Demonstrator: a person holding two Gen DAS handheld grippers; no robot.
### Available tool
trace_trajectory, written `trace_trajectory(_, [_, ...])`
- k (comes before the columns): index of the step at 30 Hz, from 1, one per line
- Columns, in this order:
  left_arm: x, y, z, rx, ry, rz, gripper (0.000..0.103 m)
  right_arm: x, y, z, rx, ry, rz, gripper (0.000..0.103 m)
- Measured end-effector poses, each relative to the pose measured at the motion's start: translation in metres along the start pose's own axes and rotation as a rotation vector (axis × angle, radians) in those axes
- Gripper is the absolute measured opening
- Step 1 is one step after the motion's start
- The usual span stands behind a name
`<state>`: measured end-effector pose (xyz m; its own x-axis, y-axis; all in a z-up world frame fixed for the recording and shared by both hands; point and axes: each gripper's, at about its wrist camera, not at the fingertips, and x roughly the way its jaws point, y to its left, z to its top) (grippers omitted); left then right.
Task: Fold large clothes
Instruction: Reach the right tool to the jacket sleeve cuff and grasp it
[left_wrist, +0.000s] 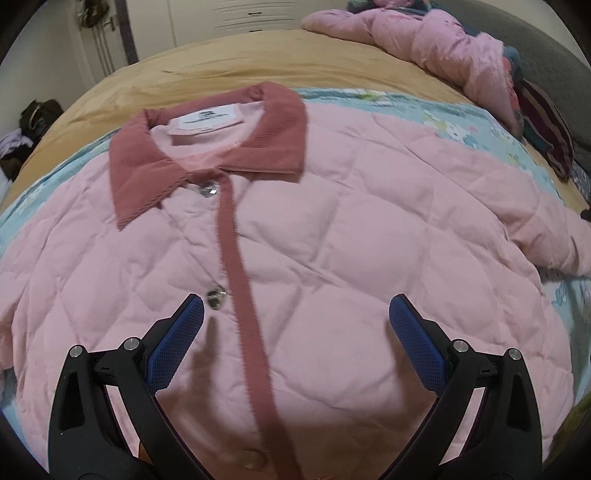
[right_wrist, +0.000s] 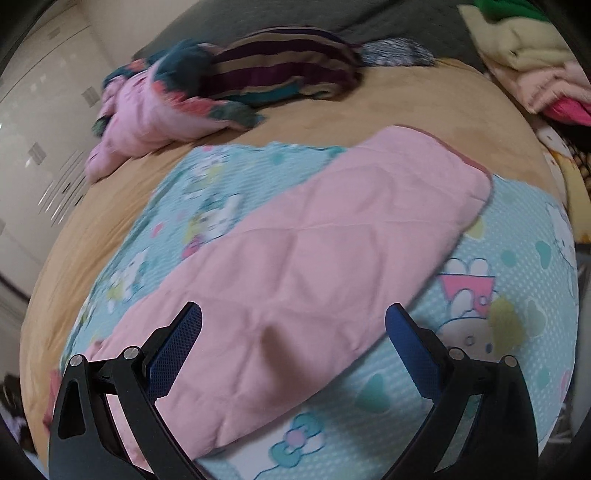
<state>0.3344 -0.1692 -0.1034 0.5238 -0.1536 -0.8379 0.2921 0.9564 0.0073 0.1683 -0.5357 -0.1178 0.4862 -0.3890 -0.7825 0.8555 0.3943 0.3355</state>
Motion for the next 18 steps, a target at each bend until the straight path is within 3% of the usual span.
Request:
trace_trajectory(5, [0.002, -0.012, -0.003, 0.048, -0.002, -0.008, 0.094, 0.028, -0.041, 0.010, 0.149, 0.053, -0.027, 0.099])
trace_trajectory(9, [-0.007, -0.009, 0.003, 0.118, -0.043, 0.080, 0.094, 0.045, -0.064, 0.016, 0.245, 0.063, 0.050, 0.099])
trace_trajectory(12, [-0.019, 0.012, 0.013, 0.068, -0.060, 0.096, 0.094, 0.046, -0.068, 0.019, 0.278, 0.038, 0.112, 0.099])
trace_trajectory(14, [-0.027, 0.030, 0.017, 0.021, -0.059, 0.087, 0.094, 0.050, -0.071, 0.022, 0.304, 0.038, 0.212, 0.098])
trace_trajectory(15, [-0.030, 0.037, 0.019, 0.002, -0.063, 0.080, 0.094, 0.051, -0.071, 0.022, 0.307, 0.044, 0.245, 0.088])
trace_trajectory(16, [-0.034, 0.043, 0.019, -0.017, -0.070, 0.073, 0.094, 0.053, -0.070, 0.024, 0.309, 0.054, 0.260, 0.066])
trace_trajectory(18, [-0.043, 0.055, 0.020, -0.062, -0.085, 0.066, 0.094, 0.057, -0.068, 0.024, 0.316, 0.071, 0.293, 0.037])
